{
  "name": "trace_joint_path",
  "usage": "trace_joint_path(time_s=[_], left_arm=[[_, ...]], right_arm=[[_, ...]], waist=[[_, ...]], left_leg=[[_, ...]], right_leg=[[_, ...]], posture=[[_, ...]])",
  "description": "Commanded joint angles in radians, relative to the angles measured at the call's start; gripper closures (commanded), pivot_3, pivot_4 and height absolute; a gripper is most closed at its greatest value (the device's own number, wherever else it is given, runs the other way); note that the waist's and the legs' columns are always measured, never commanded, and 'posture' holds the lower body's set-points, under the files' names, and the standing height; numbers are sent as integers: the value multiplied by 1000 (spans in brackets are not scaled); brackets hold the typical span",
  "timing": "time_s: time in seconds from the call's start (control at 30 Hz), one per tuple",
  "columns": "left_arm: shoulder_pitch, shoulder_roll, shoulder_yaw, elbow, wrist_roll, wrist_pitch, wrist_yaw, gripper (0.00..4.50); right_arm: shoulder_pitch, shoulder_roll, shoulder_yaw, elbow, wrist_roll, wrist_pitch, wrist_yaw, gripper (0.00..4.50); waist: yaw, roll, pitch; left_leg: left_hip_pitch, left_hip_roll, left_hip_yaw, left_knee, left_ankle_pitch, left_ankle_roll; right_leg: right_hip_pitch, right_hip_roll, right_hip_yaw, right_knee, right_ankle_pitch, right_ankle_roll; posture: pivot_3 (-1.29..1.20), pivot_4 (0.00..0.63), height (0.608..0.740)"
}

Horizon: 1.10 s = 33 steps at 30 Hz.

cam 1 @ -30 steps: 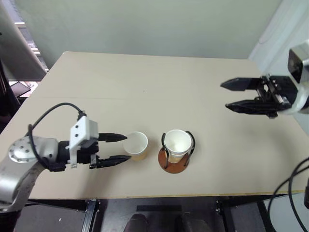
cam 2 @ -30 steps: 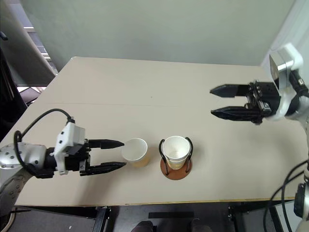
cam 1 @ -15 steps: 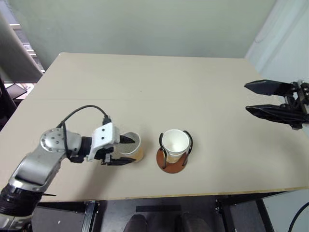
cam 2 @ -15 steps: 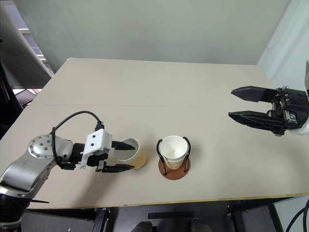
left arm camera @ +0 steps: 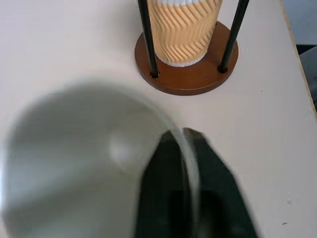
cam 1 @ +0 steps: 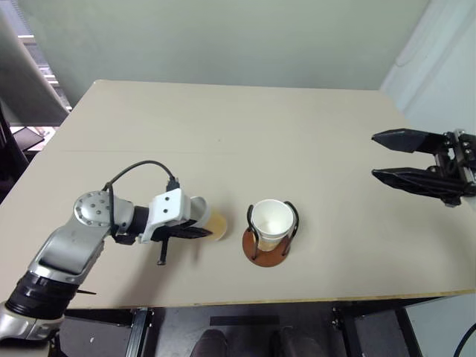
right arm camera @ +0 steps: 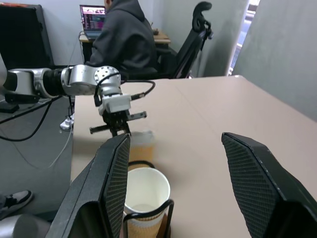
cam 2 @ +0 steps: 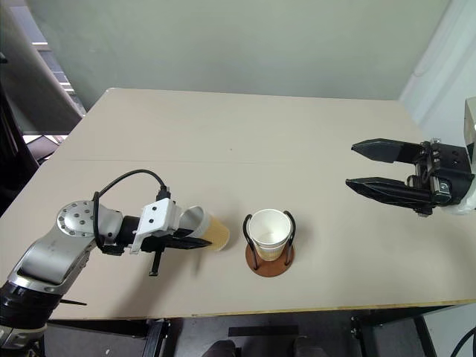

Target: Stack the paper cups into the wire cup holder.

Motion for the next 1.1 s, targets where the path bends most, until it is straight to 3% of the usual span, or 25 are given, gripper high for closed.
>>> trace_joint_path(time_s=[0.03,0.2,0.47,0.6,0.83,0.93,1.03,1.1], left_arm=[[-18,-7,34,-13,-33,-3,-13,4489],[-47,3,56,-15,-65,7,-32,4489],[-272,15,140,50,-166,33,-94,4489],[-474,-64,110,50,-261,63,-154,4489],[-581,-166,-14,115,-214,3,-273,4489],[-620,-203,-45,155,-189,-26,-304,4500],[-648,-236,-74,180,-181,-48,-329,4500],[-661,-247,-102,189,-188,-65,-332,4500]], right_arm=[[2,-20,-46,-21,25,-19,-3,1554],[55,-52,-37,-31,1,-23,45,1554],[109,-97,-81,-23,-6,-35,87,1554],[125,-103,-94,-28,-10,-38,86,1554],[157,-110,-127,-44,5,-19,50,1554],[182,-112,-158,-59,11,-5,39,1007],[209,-113,-192,-76,29,18,23,7],[226,-113,-209,-91,28,21,17,7]], waist=[[0,0,0],[2,0,0],[4,0,0],[13,-1,0],[12,0,-1],[13,0,0],[14,0,0],[15,0,0]], left_leg=[[0,0,0,0,0,0],[0,0,0,0,0,0],[-1,0,0,1,0,0],[-2,0,-1,2,0,0],[-2,-1,1,4,-1,2],[-2,-1,0,4,-1,2],[-3,-1,0,6,-2,3],[-3,-1,0,7,-2,4]], right_leg=[[0,0,0,0,0,0],[0,0,0,0,0,0],[0,1,0,0,0,1],[1,1,0,0,0,2],[3,0,1,-5,2,8],[3,0,1,-6,2,9],[5,0,1,-9,3,11],[6,0,1,-10,4,13]], posture=[[0,150,740],[0,150,740],[0,150,740],[0,150,740],[0,150,740],[0,150,740],[0,150,740],[0,150,740]])
